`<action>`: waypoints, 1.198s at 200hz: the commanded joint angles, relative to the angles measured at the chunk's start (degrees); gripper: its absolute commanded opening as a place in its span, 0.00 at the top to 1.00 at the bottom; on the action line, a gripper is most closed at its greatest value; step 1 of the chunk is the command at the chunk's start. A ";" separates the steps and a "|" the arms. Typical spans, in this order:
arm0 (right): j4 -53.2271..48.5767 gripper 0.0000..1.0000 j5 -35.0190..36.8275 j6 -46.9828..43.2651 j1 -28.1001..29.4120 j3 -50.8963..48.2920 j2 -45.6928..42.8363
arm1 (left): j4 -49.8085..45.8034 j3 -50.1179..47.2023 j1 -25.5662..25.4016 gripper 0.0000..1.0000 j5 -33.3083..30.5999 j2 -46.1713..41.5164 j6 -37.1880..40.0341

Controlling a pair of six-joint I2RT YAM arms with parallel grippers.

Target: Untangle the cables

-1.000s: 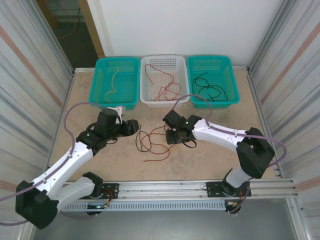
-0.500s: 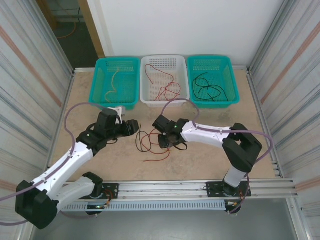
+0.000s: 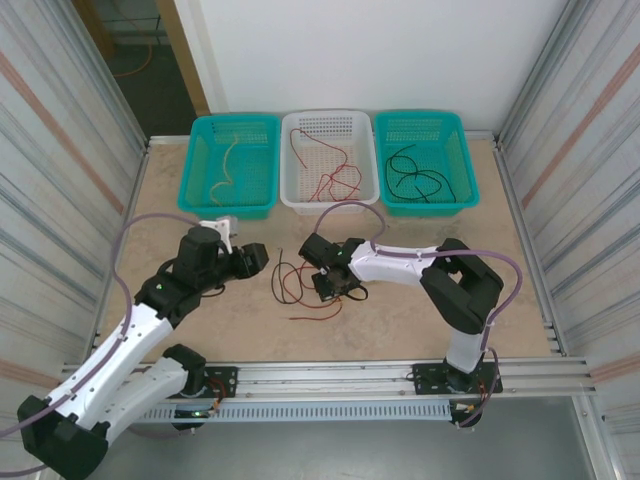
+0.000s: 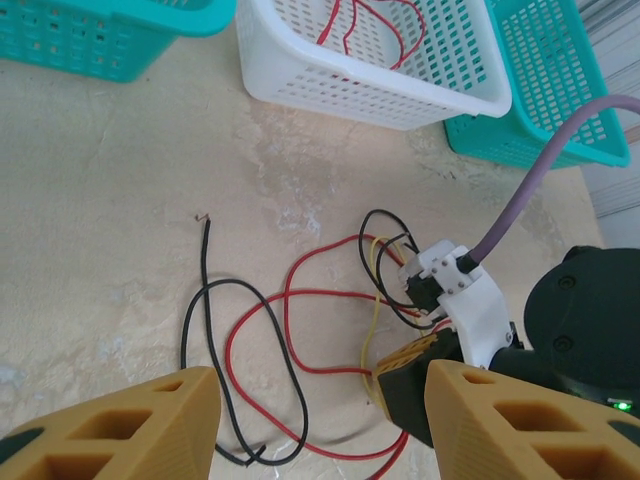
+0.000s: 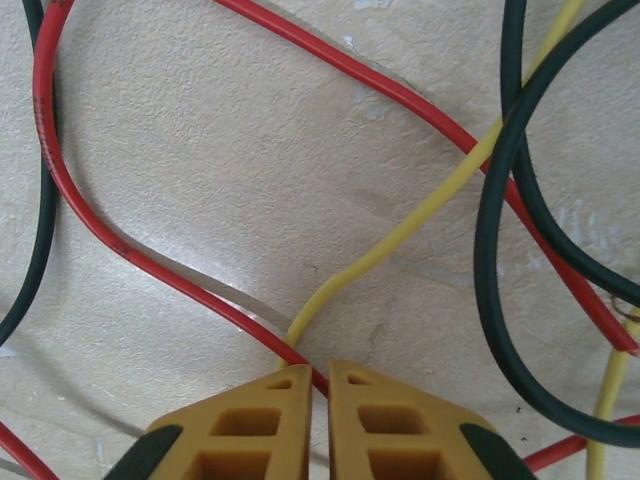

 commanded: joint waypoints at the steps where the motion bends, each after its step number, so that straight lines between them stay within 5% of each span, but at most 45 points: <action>1: -1.76 0.90 0.70 -1.64 0.32 1.19 -2.04 | -1.45 -0.98 0.32 0.42 -1.53 -1.44 -1.57; 25: -2.44 0.87 3.01 -2.73 0.17 1.35 -7.29 | -1.25 -0.73 0.41 0.43 -1.16 -1.31 -2.17; 56: -2.56 0.95 2.92 -3.49 -2.27 3.14 -11.14 | -1.76 1.05 0.58 0.43 -1.45 0.01 -0.77; 100: -4.63 0.56 1.11 -5.01 -6.70 5.43 -7.29 | 0.06 0.97 0.76 0.44 -0.43 1.18 -2.46; 136: -3.81 0.58 -0.80 -6.87 -8.03 5.72 -1.52 | -1.28 0.68 0.85 0.44 -1.21 0.89 -2.30; 202: -2.95 0.75 -0.71 -7.01 -7.61 3.86 -0.80 | -1.14 1.55 0.93 0.44 -1.23 1.77 -2.37; 239: -3.10 0.66 -0.63 -7.11 -7.26 3.46 -0.28 | -0.38 1.39 0.93 0.44 -0.67 1.64 -3.02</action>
